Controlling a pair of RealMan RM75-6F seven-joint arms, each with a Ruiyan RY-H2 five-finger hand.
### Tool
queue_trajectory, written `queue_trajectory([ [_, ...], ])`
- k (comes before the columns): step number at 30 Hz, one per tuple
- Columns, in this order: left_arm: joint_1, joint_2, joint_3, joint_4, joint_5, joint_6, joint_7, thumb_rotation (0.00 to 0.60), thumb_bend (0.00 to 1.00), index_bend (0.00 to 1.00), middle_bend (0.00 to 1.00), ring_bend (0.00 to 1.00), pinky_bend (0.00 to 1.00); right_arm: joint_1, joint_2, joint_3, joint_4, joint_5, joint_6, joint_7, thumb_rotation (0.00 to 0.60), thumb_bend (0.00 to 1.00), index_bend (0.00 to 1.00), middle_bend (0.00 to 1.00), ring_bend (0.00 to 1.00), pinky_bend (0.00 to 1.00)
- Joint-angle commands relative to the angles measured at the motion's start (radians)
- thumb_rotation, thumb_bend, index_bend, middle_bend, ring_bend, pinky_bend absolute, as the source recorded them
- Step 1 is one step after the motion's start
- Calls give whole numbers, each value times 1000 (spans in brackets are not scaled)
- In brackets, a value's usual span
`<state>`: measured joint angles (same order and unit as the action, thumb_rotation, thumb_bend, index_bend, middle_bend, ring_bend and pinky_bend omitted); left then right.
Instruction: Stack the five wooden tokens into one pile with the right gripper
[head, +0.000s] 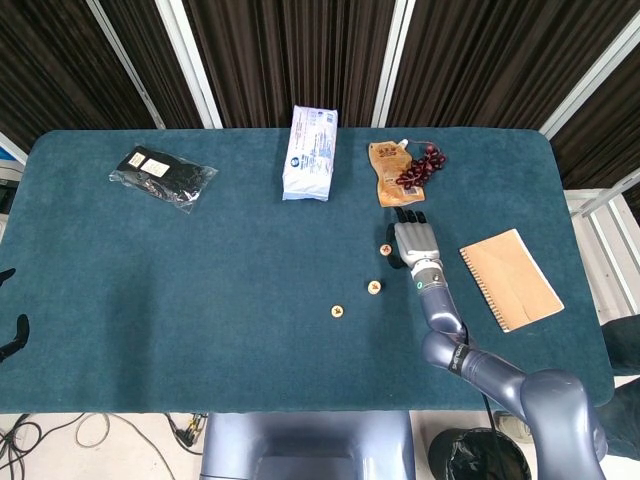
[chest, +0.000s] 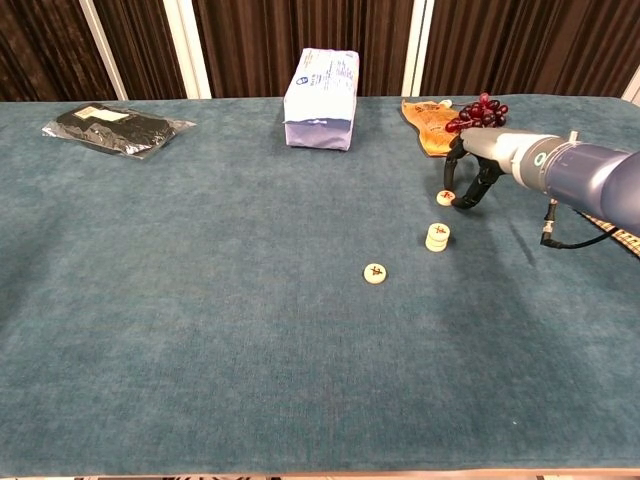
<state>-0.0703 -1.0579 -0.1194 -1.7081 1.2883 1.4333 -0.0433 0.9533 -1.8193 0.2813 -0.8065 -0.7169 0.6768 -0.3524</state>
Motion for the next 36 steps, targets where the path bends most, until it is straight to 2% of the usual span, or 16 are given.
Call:
queue_trajectory([
  [1, 0, 0, 0, 0, 0, 0, 0, 600, 482, 148, 0, 0, 0, -3, -2, 0, 2, -3, -4, -1, 600, 416, 464, 0, 0, 0],
  [31, -1, 6, 2, -10, 1, -8, -11, 600, 483, 149, 0, 0, 0, -6, -25, 30, 11, -27, -13, 5, 600, 417, 464, 0, 0, 0],
  [36, 1, 3, 1, -7, -1, -4, -7, 600, 483, 149, 0, 0, 0, -8, -26, 29, 13, -23, -20, -3, 600, 417, 490, 0, 0, 0],
])
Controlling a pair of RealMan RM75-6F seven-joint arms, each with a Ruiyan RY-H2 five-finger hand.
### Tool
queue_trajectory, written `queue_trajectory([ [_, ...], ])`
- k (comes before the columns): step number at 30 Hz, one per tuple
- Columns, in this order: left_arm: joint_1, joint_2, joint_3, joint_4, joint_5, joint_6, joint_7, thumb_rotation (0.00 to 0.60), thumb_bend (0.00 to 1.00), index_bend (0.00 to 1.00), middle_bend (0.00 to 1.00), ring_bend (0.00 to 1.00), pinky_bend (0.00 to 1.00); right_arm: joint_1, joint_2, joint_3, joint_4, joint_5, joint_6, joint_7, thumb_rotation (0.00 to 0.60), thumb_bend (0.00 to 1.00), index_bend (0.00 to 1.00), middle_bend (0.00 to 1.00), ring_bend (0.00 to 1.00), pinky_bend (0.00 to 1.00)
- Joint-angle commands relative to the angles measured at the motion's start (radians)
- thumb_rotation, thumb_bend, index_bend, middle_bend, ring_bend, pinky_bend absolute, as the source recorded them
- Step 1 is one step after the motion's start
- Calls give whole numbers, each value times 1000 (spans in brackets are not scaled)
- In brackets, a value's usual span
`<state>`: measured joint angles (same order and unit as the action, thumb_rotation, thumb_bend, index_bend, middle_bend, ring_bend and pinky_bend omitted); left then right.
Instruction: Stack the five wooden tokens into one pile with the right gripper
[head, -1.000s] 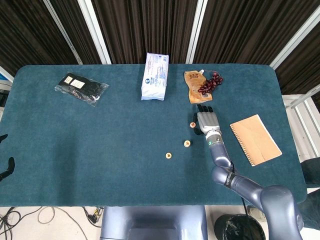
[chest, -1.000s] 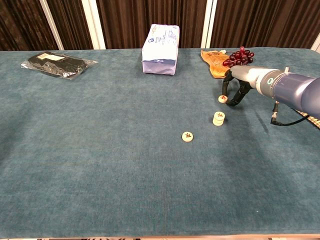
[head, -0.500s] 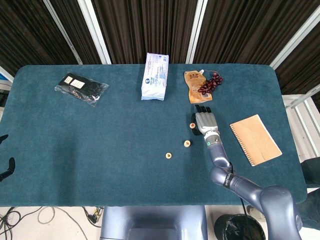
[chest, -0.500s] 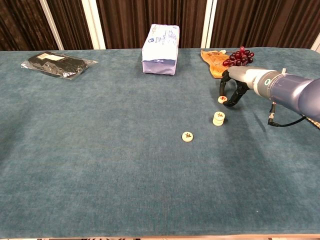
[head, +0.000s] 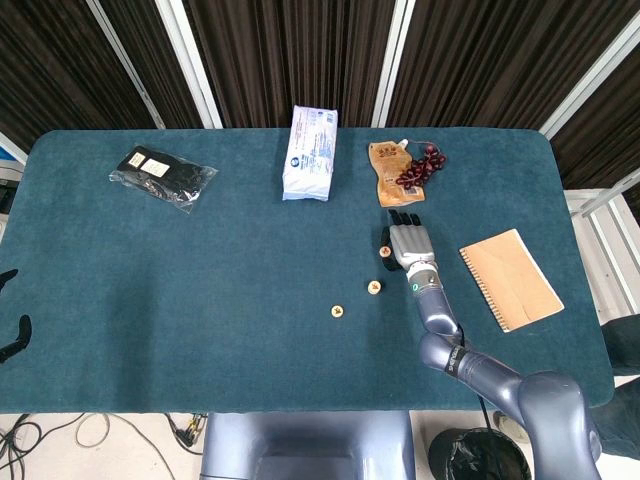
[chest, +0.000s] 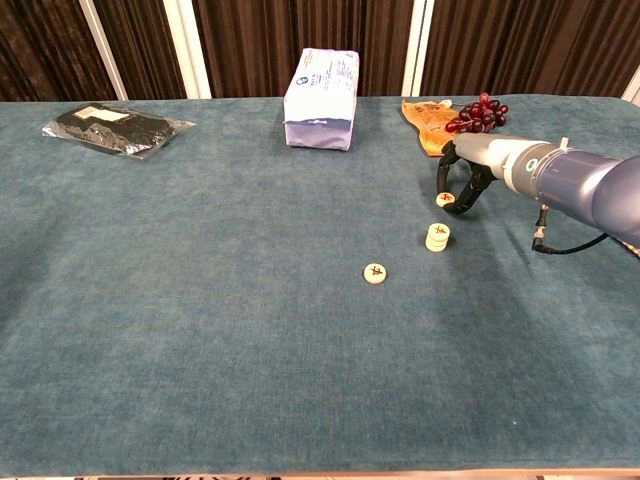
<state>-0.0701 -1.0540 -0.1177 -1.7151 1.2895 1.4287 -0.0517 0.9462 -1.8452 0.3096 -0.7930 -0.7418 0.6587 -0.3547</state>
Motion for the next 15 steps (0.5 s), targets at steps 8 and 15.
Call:
queue_trajectory([
  [8, 1, -1, -2, -2, -5, 2, 4, 600, 483, 149, 0, 0, 0, 1, -3, 9, 0, 4, 0, -1, 600, 416, 544, 0, 0, 0],
  [15, 1, 0, -3, -2, -6, 3, 2, 600, 483, 149, 0, 0, 0, 1, 12, 18, -21, -1, 9, -1, 600, 417, 551, 0, 0, 0],
])
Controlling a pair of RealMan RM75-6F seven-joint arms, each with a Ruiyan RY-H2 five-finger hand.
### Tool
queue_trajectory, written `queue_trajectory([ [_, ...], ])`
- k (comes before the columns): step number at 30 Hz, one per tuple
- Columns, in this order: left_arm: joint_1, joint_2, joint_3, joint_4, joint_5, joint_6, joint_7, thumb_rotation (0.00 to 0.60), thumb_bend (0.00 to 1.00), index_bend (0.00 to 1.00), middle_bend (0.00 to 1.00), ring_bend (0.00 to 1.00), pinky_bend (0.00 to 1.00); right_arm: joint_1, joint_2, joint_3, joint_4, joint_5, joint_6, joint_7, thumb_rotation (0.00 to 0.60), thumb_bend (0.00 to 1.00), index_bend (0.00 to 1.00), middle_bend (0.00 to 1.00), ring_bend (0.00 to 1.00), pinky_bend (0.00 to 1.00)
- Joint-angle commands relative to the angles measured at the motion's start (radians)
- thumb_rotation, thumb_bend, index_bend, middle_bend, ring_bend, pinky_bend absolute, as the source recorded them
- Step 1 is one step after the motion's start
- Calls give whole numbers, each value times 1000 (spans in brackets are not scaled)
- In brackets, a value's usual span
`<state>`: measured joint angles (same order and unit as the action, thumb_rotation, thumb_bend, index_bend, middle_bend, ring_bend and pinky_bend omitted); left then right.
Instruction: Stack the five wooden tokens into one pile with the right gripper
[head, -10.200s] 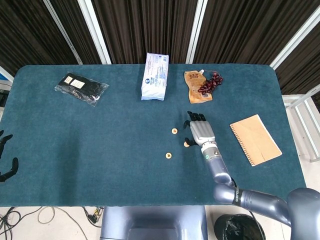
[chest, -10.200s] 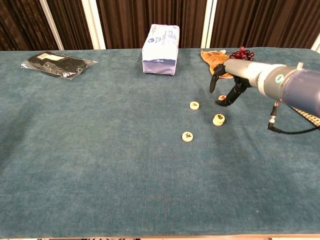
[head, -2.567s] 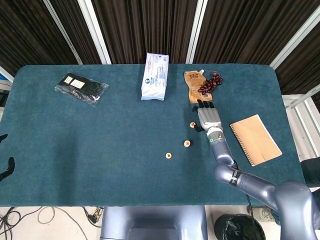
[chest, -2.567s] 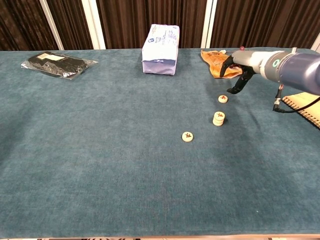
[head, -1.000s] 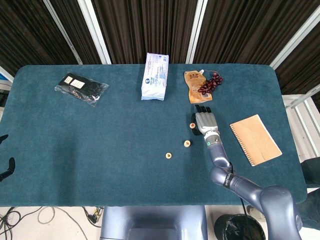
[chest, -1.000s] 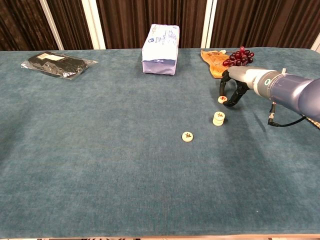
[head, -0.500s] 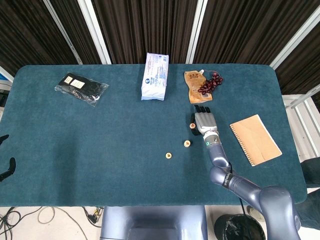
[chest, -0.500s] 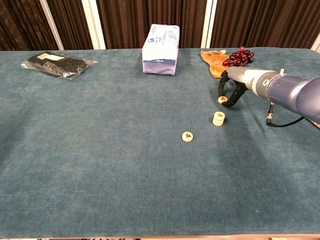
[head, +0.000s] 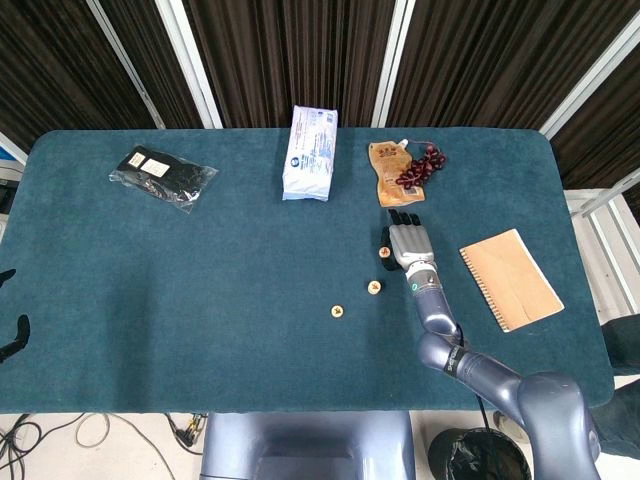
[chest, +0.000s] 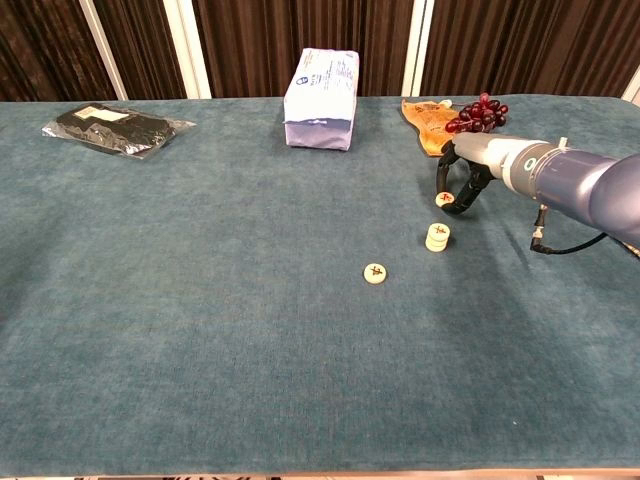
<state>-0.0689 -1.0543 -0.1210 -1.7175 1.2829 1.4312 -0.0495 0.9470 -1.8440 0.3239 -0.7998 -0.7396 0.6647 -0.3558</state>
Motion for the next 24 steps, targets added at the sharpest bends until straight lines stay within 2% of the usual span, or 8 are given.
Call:
queue_trajectory([
  [1, 0, 0, 0, 0, 1, 0, 0, 600, 483, 149, 0, 0, 0, -1, 20, 5, -27, -5, 6, -1, 600, 418, 553, 0, 0, 0],
  [5, 0, 0, 0, -1, 0, 0, -1, 600, 482, 149, 0, 0, 0, -6, 76, 12, -116, -3, 21, -14, 600, 417, 559, 0, 0, 0],
  [11, -2, -1, 1, -3, 4, -1, 3, 600, 483, 149, 0, 0, 0, -35, 236, -5, -405, 16, 74, -83, 600, 417, 559, 0, 0, 0],
  [17, -3, -2, 2, -5, 7, -2, 6, 600, 483, 149, 0, 0, 0, -59, 327, -48, -625, 30, 144, -138, 600, 417, 559, 0, 0, 0],
  [20, -2, -2, 2, -5, 8, 0, 6, 600, 482, 149, 0, 0, 0, -67, 335, -71, -683, 18, 171, -144, 600, 417, 559, 0, 0, 0],
  [24, -2, -2, 3, -6, 8, 0, 5, 600, 483, 149, 0, 0, 0, -74, 321, -99, -702, -19, 199, -143, 600, 417, 559, 0, 0, 0],
])
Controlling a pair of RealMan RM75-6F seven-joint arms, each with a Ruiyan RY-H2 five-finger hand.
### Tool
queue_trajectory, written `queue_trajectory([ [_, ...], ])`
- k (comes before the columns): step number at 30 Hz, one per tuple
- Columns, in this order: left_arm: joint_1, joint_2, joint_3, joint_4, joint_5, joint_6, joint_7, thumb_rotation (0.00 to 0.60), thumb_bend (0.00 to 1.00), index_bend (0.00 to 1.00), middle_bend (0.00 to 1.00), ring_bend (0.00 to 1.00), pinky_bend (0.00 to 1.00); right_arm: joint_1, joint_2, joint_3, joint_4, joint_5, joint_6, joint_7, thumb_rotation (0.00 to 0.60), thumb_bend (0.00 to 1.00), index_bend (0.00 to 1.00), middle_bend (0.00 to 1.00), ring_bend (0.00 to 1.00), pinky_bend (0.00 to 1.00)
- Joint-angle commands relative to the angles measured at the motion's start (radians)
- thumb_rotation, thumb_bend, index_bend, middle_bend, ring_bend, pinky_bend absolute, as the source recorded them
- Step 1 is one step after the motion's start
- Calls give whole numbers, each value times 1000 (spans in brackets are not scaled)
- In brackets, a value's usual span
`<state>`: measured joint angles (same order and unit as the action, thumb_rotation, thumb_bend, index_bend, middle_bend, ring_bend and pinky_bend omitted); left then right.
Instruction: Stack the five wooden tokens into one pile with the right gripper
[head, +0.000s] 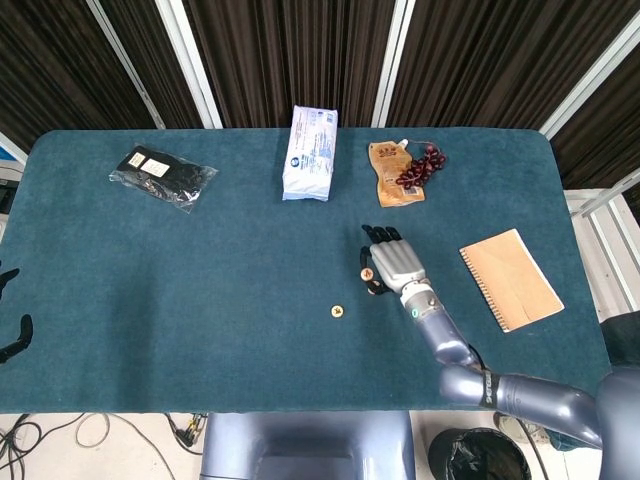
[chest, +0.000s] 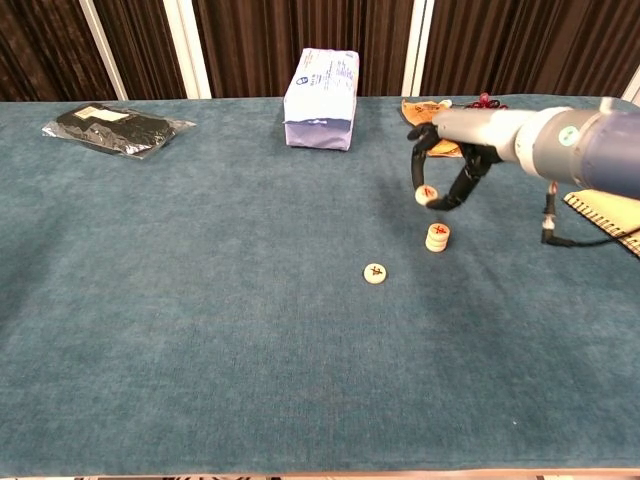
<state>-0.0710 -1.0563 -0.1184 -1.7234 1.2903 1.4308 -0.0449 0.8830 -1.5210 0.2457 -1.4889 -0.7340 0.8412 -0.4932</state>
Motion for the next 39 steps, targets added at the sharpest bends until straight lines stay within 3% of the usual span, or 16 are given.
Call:
queue_trajectory([
  [1, 0, 0, 0, 0, 0, 1, 0, 600, 482, 149, 0, 0, 0, -12, -6, -25, -14, -33, 29, -2, 600, 416, 558, 0, 0, 0],
  [9, 0, 1, -1, -1, -2, -2, -5, 600, 483, 149, 0, 0, 0, -21, -26, -58, 0, -62, 49, 4, 600, 416, 559, 0, 0, 0],
  [39, 1, -2, -5, -1, -8, 3, -4, 600, 483, 149, 0, 0, 0, -20, -64, -72, 106, -51, 13, 56, 600, 416, 559, 0, 0, 0],
])
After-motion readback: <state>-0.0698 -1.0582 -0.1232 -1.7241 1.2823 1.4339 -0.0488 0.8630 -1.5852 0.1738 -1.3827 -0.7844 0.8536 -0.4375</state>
